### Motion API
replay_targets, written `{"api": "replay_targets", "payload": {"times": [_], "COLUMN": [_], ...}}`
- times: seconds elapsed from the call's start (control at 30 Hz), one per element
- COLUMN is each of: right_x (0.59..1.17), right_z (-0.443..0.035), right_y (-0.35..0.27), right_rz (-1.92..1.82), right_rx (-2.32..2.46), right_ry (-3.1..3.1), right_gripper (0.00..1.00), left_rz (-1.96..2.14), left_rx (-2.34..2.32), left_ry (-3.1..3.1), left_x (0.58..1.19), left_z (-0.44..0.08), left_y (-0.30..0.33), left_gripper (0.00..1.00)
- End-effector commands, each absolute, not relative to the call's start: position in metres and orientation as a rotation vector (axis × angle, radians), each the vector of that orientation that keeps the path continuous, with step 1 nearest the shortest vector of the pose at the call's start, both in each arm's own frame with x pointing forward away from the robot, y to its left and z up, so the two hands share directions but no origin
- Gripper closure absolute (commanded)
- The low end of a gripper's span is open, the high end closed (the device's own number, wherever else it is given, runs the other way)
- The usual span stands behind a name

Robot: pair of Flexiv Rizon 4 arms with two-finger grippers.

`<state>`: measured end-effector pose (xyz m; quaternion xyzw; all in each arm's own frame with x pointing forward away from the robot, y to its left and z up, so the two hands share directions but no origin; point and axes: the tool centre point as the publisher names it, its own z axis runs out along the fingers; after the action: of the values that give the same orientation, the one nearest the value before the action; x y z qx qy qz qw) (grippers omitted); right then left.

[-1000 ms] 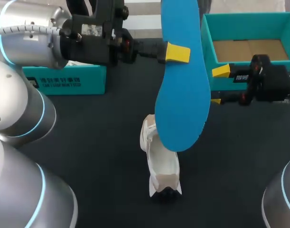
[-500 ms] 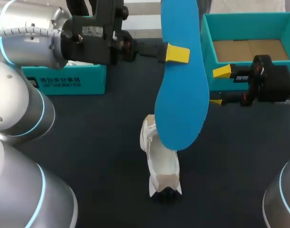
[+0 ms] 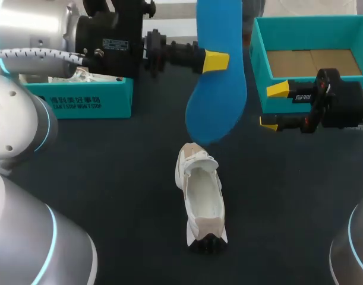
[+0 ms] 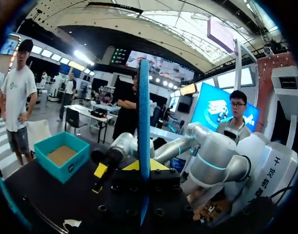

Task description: Take the shoe out of the shoebox, open the shoe tongue, remove and reinsert the insole, then place the shoe into the shoebox

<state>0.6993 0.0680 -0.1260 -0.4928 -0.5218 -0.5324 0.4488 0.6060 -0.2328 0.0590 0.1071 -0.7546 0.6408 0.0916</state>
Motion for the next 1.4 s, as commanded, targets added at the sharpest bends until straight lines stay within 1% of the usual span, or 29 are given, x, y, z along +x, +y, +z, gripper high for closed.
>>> {"api": "replay_targets", "payload": {"times": [0.03,0.33,0.37,0.4,0.53,0.63,0.73,0.83,0.93,0.97,1.03,1.13,1.4], "right_x": [0.699,0.699,0.699,0.699,0.699,0.699,0.699,0.699,0.699,0.699,0.699,0.699,0.699], "right_z": [-0.126,-0.126,-0.126,-0.126,-0.126,-0.126,-0.126,-0.126,-0.126,-0.126,-0.126,-0.126,-0.126], "right_y": [0.069,0.069,0.069,0.069,0.069,0.069,0.069,0.069,0.069,0.069,0.069,0.069,0.069], "right_rz": [-1.317,-1.317,-1.317,-1.317,-1.317,-1.317,-1.317,-1.317,-1.317,-1.317,-1.317,-1.317,-1.317], "right_rx": [-1.221,-1.221,-1.221,-1.221,-1.221,-1.221,-1.221,-1.221,-1.221,-1.221,-1.221,-1.221,-1.221], "right_ry": [-1.291,-1.291,-1.291,-1.291,-1.291,-1.291,-1.291,-1.291,-1.291,-1.291,-1.291,-1.291,-1.291], "right_gripper": [0.00,0.00,0.00,0.00,0.00,0.00,0.00,0.00,0.00,0.00,0.00,0.00,0.00], "left_rz": [2.122,2.122,2.123,2.070,2.112,2.125,2.163,2.176,2.120,2.042,2.056,2.137,2.138], "left_rx": [0.153,0.153,0.117,-0.039,-0.174,-0.456,-0.624,-0.948,-1.340,-1.489,-1.586,-1.547,-1.508], "left_ry": [-2.446,-2.446,-2.522,-2.687,-2.946,-3.143,-3.231,-3.276,-3.252,-3.279,-3.260,-3.251,-3.252], "left_x": [0.600,0.600,0.601,0.603,0.615,0.626,0.633,0.636,0.634,0.634,0.632,0.631,0.631], "left_z": [0.058,0.058,0.049,0.038,0.014,0.008,0.005,0.003,0.000,-0.003,-0.005,-0.002,-0.001], "left_y": [-0.233,-0.233,-0.234,-0.234,-0.228,-0.219,-0.215,-0.213,-0.214,-0.214,-0.215,-0.220,-0.220], "left_gripper": [1.00,1.00,1.00,1.00,1.00,1.00,1.00,1.00,1.00,1.00,1.00,1.00,1.00]}}
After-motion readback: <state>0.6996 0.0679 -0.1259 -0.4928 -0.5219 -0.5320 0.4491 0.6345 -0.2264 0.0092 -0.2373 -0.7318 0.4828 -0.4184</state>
